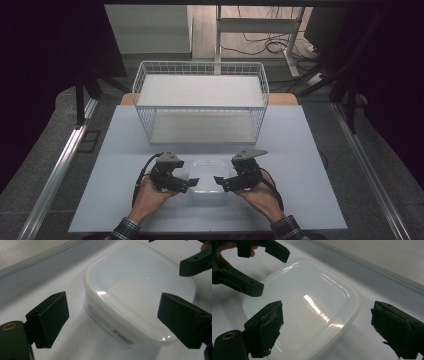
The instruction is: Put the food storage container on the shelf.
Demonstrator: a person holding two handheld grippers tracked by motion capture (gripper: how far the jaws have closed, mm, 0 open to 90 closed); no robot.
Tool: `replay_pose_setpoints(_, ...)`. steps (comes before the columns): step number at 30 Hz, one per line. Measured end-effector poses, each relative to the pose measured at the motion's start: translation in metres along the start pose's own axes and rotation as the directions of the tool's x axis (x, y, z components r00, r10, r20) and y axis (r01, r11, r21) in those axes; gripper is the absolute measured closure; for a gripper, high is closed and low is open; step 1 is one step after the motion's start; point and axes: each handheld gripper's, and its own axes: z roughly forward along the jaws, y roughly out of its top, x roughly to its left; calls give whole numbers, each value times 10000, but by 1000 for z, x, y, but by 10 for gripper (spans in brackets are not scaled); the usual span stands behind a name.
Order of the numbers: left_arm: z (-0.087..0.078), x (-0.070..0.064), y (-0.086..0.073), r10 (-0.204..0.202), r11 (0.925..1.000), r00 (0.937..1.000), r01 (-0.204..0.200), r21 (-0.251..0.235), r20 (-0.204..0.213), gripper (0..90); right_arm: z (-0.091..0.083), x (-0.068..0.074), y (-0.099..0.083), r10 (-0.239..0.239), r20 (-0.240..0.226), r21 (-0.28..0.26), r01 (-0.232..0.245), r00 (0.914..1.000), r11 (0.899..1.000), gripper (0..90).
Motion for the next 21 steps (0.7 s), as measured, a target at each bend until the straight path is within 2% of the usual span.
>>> replay_pose_setpoints(1, 1, 2, 0, -206, 9998, 9995, 206, 16, 257, 123, 4, -3, -3, 222, -242, 195, -217, 9995, 9996, 108)
replay_pose_setpoints(2, 2, 5, -2, -497, 9988, 9961, 495, 57, 726, 148, 6, -4, -4, 309, -300, 311, -299, 9991, 9991, 107)
replay_pose_setpoints(4, 3, 5, -3, -620, 9980, 9905, 602, 182, 1228, 185, 6, -5, -6, 650, -619, 492, -620, 9960, 9969, 143)
replay_pose_setpoints(5, 3, 5, -3, -620, 9980, 9905, 602, 182, 1228, 222, 6, -5, -6, 650, -619, 492, -620, 9960, 9969, 143)
replay_pose_setpoints(6, 1, 1, -4, -679, 9976, 9893, 656, 224, 1289, 234, 4, -5, -7, 1049, -999, 685, -984, 9894, 9928, 195)
replay_pose_setpoints(8, -2, -1, -5, -688, 9973, 9900, 653, 323, 1228, 259, 2, -6, -9, 1359, -1116, 876, -1265, 9844, 9881, 241)
replay_pose_setpoints(9, -2, -1, -5, -688, 9973, 9900, 653, 323, 1228, 289, 2, -6, -9, 1359, -1116, 876, -1265, 9844, 9881, 241)
replay_pose_setpoints(10, -7, -1, -9, -1009, 9947, 9856, 975, 317, 1360, 334, -6, -8, -11, 1523, -1267, 963, -1406, 9802, 9854, 355)
replay_pose_setpoints(11, -9, -2, -11, -1131, 9935, 9836, 1102, 279, 1408, 369, -9, -8, -12, 1633, -1313, 948, -1516, 9778, 9839, 399)
replay_pose_setpoints(12, -9, -2, -11, -1131, 9935, 9836, 1102, 279, 1408, 409, -9, -8, -12, 1633, -1313, 948, -1516, 9778, 9839, 399)
replay_pose_setpoints(13, -13, -3, -13, -1239, 9923, 9820, 1217, 240, 1425, 409, -13, -9, -14, 1714, -1350, 941, -1596, 9759, 9827, 441)
replay_pose_setpoints(14, -18, -6, -14, -1189, 9929, 9838, 1173, 197, 1345, 512, -18, -8, -16, 1834, -1303, 945, -1720, 9744, 9806, 521)
replay_pose_setpoints(15, -18, -6, -14, -1189, 9929, 9838, 1173, 197, 1345, 540, -18, -8, -16, 1834, -1303, 945, -1720, 9744, 9806, 521)
replay_pose_setpoints(16, -23, -11, -16, -1184, 9930, 9852, 1177, 131, 1239, 570, -24, -6, -16, 1873, -1278, 898, -1767, 9740, 9802, 587)
replay_pose_setpoints(17, -24, -13, -17, -1250, 9921, 9850, 1251, 65, 1194, 587, -26, -4, -17, 1931, -1274, 876, -1829, 9729, 9792, 605)
replay_pose_setpoints(19, -27, -15, -19, -1516, 9880, 9812, 1542, -126, 1197, 634, -30, -2, -19, 2052, -1191, 812, -1964, 9714, 9771, 645)
replay_pose_setpoints(20, -27, -15, -19, -1516, 9880, 9812, 1542, -126, 1197, 662, -30, -2, -19, 2052, -1191, 812, -1964, 9714, 9771, 645)
replay_pose_setpoints(21, -30, -15, -21, -1687, 9835, 9782, 1752, -450, 1214, 714, -34, -1, -19, 2222, -1140, 607, -2165, 9683, 9744, 724)
